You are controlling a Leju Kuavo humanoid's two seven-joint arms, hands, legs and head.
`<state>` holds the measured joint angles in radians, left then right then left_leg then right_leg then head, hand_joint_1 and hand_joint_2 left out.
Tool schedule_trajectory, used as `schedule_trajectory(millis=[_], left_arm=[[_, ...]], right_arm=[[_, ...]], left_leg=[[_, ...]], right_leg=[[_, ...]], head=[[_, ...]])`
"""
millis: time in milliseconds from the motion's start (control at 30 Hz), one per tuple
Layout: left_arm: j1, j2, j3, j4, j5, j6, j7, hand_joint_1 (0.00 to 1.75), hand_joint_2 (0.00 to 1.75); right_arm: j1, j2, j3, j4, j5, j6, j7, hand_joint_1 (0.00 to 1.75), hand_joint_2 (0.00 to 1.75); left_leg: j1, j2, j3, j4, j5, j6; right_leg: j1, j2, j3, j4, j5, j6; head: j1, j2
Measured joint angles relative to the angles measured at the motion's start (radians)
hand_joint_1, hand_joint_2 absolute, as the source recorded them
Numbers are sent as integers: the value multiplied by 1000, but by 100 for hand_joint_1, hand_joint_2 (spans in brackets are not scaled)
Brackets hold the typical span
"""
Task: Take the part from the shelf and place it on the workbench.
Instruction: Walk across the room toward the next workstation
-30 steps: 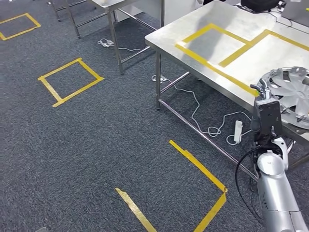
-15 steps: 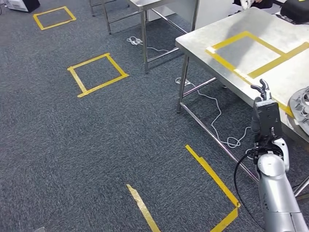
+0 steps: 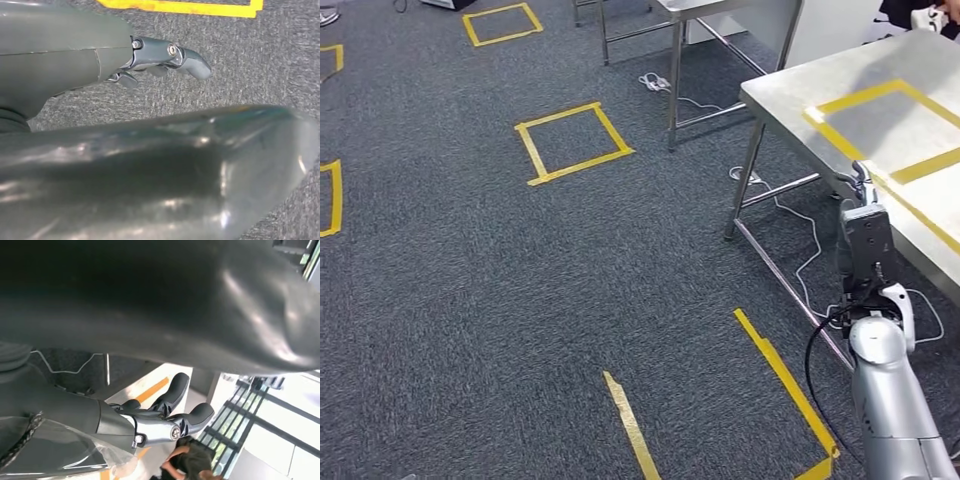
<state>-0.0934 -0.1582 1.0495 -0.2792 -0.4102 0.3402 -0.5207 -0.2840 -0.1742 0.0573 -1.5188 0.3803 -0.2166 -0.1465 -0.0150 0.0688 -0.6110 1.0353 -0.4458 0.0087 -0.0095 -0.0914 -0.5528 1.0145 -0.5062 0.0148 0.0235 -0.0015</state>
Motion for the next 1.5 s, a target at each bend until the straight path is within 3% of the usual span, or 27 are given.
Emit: schedule_trajectory(millis=[100,167,233,267,300,333,400,467,533,567,600,667,733,800,833,867,967,1033,1100,1167,1233,1300,1333,1367,1400,1433,1500], left_arm=[[2,0,0,0,0,0,0,0,0],[2,-1,0,0,0,0,0,0,0],[-1,0,0,0,-1,0,0,0,0],[-2,-1,0,0,-1,0,0,0,0],[-1,-1,0,0,-1,-1,0,0,0],[-1,-2,0,0,-1,-1,0,0,0],[0,-2,1,0,-1,-1,0,0,0],[-1,-2,1,0,-2,-1,0,0,0],[-1,-3,0,0,-2,-2,0,0,0],[1,-3,1,0,-3,-2,0,0,0],[3,-2,1,0,-3,-2,0,0,0],[4,-1,1,0,-3,-1,0,0,0],[1,-1,1,0,-3,-2,0,0,0],[1,-3,1,0,-5,-3,-2,0,0],[1,-3,1,0,-6,-5,-3,0,0],[2,-3,1,0,-7,-7,-6,0,0],[0,-1,1,0,-10,-16,-18,0,0],[-2,-1,1,0,-12,-20,-25,0,0],[0,0,1,0,-13,-24,-32,0,0],[1,1,1,0,-14,-27,-37,0,0],[-3,2,1,0,-14,-29,-40,0,0],[-5,3,1,0,-14,-30,-42,0,0],[-4,3,1,0,-14,-30,-43,0,0],[-4,3,1,0,-14,-30,-45,0,0],[-4,3,1,0,-14,-31,-47,0,0],[-3,3,1,0,-15,-34,-50,0,0],[-4,3,1,0,-17,-42,-57,0,0]], right_arm=[[0,0,2,-1,1,1,0,0,0],[0,0,2,-2,2,1,-2,0,0],[3,-1,2,-3,2,1,-2,0,0],[5,-2,1,-3,3,1,-2,0,0],[8,-2,1,-3,3,1,-2,0,0],[9,-2,2,-3,3,1,-2,0,0],[9,-2,2,-4,5,1,-2,0,0],[8,-2,2,-4,5,1,-2,0,0],[8,-2,2,-5,6,1,-1,0,0],[8,-2,2,-5,6,1,-1,0,0],[8,-2,2,-6,6,1,-1,0,0],[6,-2,3,-8,6,1,-2,0,0],[6,-2,3,-9,6,1,-2,0,0],[6,-2,4,-9,7,2,-2,0,0],[7,-2,4,-9,7,3,-2,0,0],[7,-2,4,-9,7,3,-2,0,0],[6,-2,5,-9,8,3,-2,0,0],[7,-3,5,-9,9,3,-2,0,0],[7,-3,6,-10,9,4,-2,0,0],[8,-4,8,-13,9,4,-2,0,0],[10,-8,7,-15,10,4,-3,0,0],[15,-10,7,-16,10,4,-3,0,0],[19,-11,7,-16,10,4,-2,0,0],[21,-12,7,-16,10,4,-2,0,0],[22,-12,7,-17,8,4,-2,0,0],[22,-13,6,-18,5,4,-3,0,0],[23,-13,4,-21,-3,4,-4,0,0]], left_leg=[[-3,-23,-1,-14,3,18],[2,-44,3,-24,10,31],[4,-67,3,-26,14,38],[4,-80,2,-26,14,39],[4,-93,2,-25,14,39],[4,-106,2,-25,14,39],[4,-131,3,-21,14,38],[4,-156,-1,-14,12,31],[5,-177,-10,-9,14,20],[7,-187,-14,-8,17,14],[8,-187,-17,-6,17,8],[6,-148,-32,28,-8,-1],[7,-95,-82,138,-67,-10],[13,-80,-135,255,-112,-15],[14,-78,-141,271,-108,-16],[15,-76,-128,247,-87,-15],[7,-37,-28,56,-6,-6],[-2,-17,-2,-2,-1,4],[-3,-31,-2,-9,0,15],[1,-48,1,-17,5,27],[4,-65,3,-21,7,37],[4,-83,4,-20,7,41],[4,-91,4,-20,6,42],[4,-99,5,-19,6,42],[4,-105,7,-18,4,42],[5,-112,8,-16,2,39],[2,-122,6,-9,-2,30]], right_leg=[[-1,-21,3,-3,-5,15],[-4,17,-15,38,-37,23],[-5,71,-75,161,-98,25],[-5,83,-109,228,-122,26],[-5,88,-134,270,-128,26],[-5,90,-142,276,-116,26],[-6,103,-104,177,-43,23],[-12,145,-45,51,7,22],[-13,166,-22,7,10,19],[-12,157,-19,5,11,16],[-12,146,-17,3,13,12],[-13,123,-12,-2,15,1],[-11,97,-8,-4,13,-9],[-8,72,-7,-3,11,-12],[-7,60,-6,-3,9,-13],[-7,49,-5,-3,8,-12],[-5,21,4,-2,0,-5],[-1,4,6,-3,-5,4],[-1,-10,8,-5,-8,14],[-4,19,-5,21,-30,23],[-7,70,-58,127,-83,28],[-7,88,-129,256,-126,30],[-7,90,-150,284,-123,31],[-7,90,-152,272,-100,31],[-8,90,-135,222,-61,30],[-9,91,-107,151,-21,30],[-10,98,-52,36,23,28]], head=[[0,0],[3,0],[7,0],[9,0],[9,0],[9,0],[10,0],[9,0],[8,0],[9,0],[9,0],[4,0],[0,0],[1,0],[0,0],[0,0],[0,0],[2,0],[4,0],[6,0],[11,0],[13,0],[13,0],[13,0],[13,0],[14,0],[13,0]])
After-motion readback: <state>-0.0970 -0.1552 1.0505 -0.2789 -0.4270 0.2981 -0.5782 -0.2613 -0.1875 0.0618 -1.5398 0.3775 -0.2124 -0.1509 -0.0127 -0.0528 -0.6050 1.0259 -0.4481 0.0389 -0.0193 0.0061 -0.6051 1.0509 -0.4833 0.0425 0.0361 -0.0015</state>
